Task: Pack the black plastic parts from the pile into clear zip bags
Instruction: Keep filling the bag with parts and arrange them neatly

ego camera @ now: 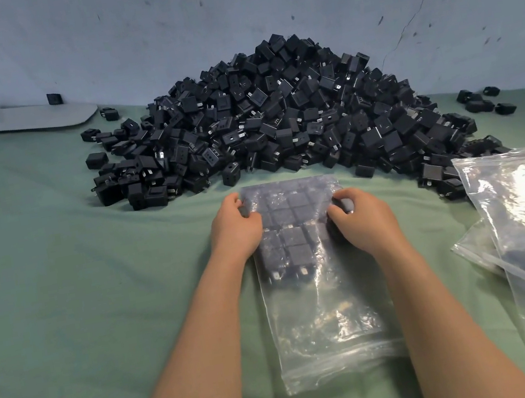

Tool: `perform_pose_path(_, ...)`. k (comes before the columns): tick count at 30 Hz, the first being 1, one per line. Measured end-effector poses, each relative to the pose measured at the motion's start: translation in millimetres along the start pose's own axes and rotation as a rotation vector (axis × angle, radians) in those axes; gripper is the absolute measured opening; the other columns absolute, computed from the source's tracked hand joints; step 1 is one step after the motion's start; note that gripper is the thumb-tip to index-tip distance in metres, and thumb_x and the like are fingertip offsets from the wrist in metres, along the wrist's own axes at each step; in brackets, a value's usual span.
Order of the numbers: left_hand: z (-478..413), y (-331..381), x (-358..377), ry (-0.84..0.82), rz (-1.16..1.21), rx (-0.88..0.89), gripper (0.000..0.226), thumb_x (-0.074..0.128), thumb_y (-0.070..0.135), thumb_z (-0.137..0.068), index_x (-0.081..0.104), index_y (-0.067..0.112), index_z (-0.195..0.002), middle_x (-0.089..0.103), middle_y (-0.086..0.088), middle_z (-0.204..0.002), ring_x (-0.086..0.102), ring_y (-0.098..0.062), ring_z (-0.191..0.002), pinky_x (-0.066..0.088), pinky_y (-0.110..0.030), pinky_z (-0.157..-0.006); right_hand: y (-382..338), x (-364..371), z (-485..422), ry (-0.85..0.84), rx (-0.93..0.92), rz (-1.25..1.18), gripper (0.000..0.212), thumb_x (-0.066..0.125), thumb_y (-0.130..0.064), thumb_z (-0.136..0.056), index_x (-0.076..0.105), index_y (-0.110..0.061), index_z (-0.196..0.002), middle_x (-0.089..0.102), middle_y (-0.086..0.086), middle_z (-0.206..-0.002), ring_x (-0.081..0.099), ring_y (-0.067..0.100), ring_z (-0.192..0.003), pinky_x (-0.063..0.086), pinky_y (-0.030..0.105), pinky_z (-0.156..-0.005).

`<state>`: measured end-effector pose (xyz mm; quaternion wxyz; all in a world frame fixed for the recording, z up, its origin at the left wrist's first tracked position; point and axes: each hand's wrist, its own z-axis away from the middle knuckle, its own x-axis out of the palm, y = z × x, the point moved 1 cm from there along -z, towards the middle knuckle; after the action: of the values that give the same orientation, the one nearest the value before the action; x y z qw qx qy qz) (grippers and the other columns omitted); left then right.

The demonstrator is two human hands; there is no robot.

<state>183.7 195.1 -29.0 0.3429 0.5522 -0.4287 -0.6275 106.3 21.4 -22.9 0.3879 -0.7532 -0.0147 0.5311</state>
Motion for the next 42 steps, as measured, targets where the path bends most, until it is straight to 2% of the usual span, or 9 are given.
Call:
perform_pose_path(3,1.8,2.0,-3.3,0.005,0.006,-0.018,0.044,0.052,0.009,-0.089,0.046,0.01,-0.133,0.048,0.004,-0.105,0.055,-0.025,-0.108,0.042,-0.032,-0.093,-0.1,-2.7,0.2,0.015,0.012,-0.04,0.034,0.053,-0.028,-0.093,0.058,-0.02,-0.125,0.061,0.001,-0.125,0.053,0.023,-0.115,0.038,0.028,-0.082)
perform_pose_path(6,0.4,0.3,-3.3,-0.032,-0.012,-0.015,0.02,0.052,0.004,-0.088,0.053,0.023,-0.095,0.043,0.014,-0.081,0.048,-0.018,-0.093,0.041,-0.03,-0.09,-0.5,-4.5,0.4,0.03,0.031,-0.048,0.032,0.054,-0.028,-0.092,0.059,-0.02,-0.122,0.062,0.001,-0.122,0.056,0.023,-0.111,0.042,0.03,-0.082)
perform_pose_path(8,-0.2,0.0,-1.7,-0.073,-0.016,-0.01,0.029,0.05,0.001,-0.087,0.044,0.028,-0.078,0.044,0.014,-0.078,0.046,-0.016,-0.093,0.039,-0.029,-0.089,-0.9,-4.0,1.0,0.026,0.039,-0.039,0.031,0.054,-0.028,-0.092,0.059,-0.02,-0.122,0.062,0.001,-0.121,0.055,0.022,-0.11,0.039,0.027,-0.078)
perform_pose_path(16,-1.0,-1.4,0.9,-0.106,0.007,0.004,0.035,0.045,-0.001,-0.087,0.043,0.031,-0.074,0.045,0.017,-0.077,0.046,-0.016,-0.092,0.037,-0.027,-0.086,0.0,-4.1,2.8,0.034,0.03,-0.015,0.03,0.054,-0.028,-0.093,0.06,-0.021,-0.121,0.063,-0.001,-0.122,0.054,0.022,-0.115,0.035,0.025,-0.078)
perform_pose_path(19,-0.4,-1.4,-0.1,-0.083,0.052,0.02,0.023,0.047,0.005,-0.09,0.054,0.026,-0.095,0.047,0.017,-0.089,0.046,-0.014,-0.096,0.037,-0.026,-0.085,-0.1,-3.7,2.8,0.026,0.029,-0.025,0.03,0.054,-0.028,-0.093,0.06,-0.021,-0.121,0.062,-0.001,-0.122,0.054,0.022,-0.114,0.035,0.025,-0.078)
perform_pose_path(22,2.5,3.1,-2.7,-0.083,0.038,0.023,0.043,0.045,0.009,-0.091,0.044,0.016,-0.134,0.043,0.011,-0.11,0.045,-0.012,-0.099,0.033,-0.021,-0.083,-0.2,-2.9,2.5,0.024,0.023,-0.03,0.029,0.054,-0.028,-0.093,0.061,-0.021,-0.12,0.062,-0.001,-0.123,0.054,0.022,-0.113,0.035,0.025,-0.078)
perform_pose_path(26,2.4,4.9,-2.4,-0.136,0.045,0.034,0.038,0.04,0.006,-0.091,0.046,0.013,-0.128,0.044,0.008,-0.116,0.046,-0.013,-0.111,0.037,-0.028,-0.094,0.1,-2.4,2.5,0.027,0.023,-0.036,0.029,0.055,-0.028,-0.092,0.061,-0.022,-0.119,0.062,-0.001,-0.122,0.054,0.022,-0.113,0.036,0.026,-0.079)
perform_pose_path(29,1.4,4.3,-3.4,-0.144,0.026,0.015,0.047,0.04,0.008,-0.091,0.039,0.012,-0.138,0.041,0.003,-0.144,0.044,-0.014,-0.124,0.035,-0.035,-0.108,0.5,-2.9,2.3,0.025,0.022,-0.03,0.028,0.055,-0.029,-0.092,0.061,-0.022,-0.119,0.063,-0.001,-0.121,0.054,0.022,-0.112,0.037,0.026,-0.079)
perform_pose_path(42,3.7,4.6,-3.0,-0.157,-0.039,0.006,0.056,0.042,0.014,-0.092,0.028,0.016,-0.147,0.031,0.0,-0.152,0.037,-0.018,-0.134,0.031,-0.034,-0.11,-1.6,-4.4,4.8,0.027,0.004,-0.016,0.028,0.054,-0.028,-0.092,0.061,-0.023,-0.118,0.063,-0.003,-0.12,0.055,0.021,-0.111,0.036,0.026,-0.078)
